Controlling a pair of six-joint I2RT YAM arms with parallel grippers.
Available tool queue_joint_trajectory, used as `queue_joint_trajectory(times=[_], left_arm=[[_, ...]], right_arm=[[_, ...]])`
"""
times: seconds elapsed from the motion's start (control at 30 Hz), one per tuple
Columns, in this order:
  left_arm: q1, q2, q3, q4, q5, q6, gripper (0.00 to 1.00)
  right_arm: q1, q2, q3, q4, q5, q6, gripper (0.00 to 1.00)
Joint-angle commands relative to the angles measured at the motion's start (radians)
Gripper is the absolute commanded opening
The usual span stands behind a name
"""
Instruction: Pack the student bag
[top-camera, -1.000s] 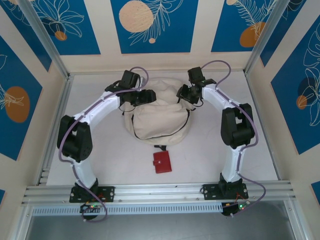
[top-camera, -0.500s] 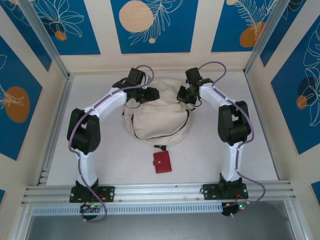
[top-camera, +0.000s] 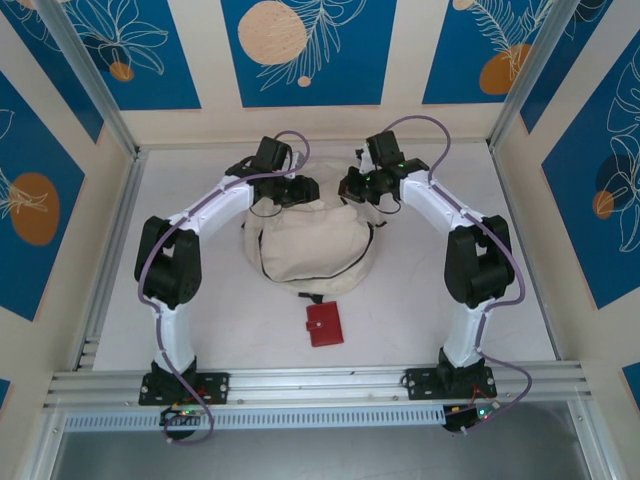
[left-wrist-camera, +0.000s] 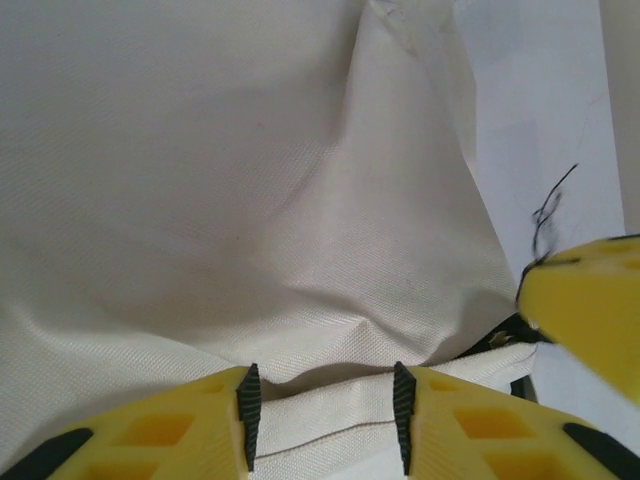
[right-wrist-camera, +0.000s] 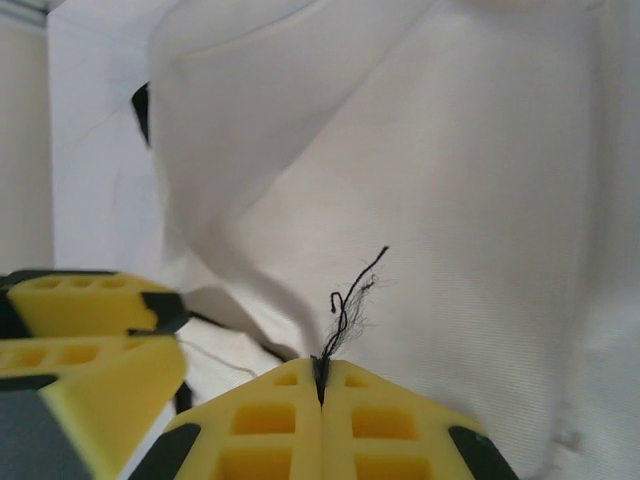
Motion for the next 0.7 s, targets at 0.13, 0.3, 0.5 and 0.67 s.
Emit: queue_joint_trajectory(times=[0.13, 0.3, 0.5, 0.67], left_arm=[[-0.011, -0.038, -0.053, 0.039, 0.009, 0.008, 0.39], [-0.011, -0.081, -0.104, 0.058, -0.055, -0.012, 0.42], [-0.011, -0.103, -0.123, 0.088, -0.035, -0.014, 0.5], [-0.021, -0.103, -0.127, 0.114, 0.014, -0.035, 0.55]], right_arm=[[0.018, -0.018, -0.033, 0.053, -0.161, 0.013, 0.04], [0.008, -0.026, -0.049, 0.059, -0.212, 0.029, 0.28], [-0.049, -0.129, -0.131, 0.116, -0.245, 0.07, 0.45], [-0.09, -0.205, -0.211, 0.127, -0.208, 0.096, 0.5]])
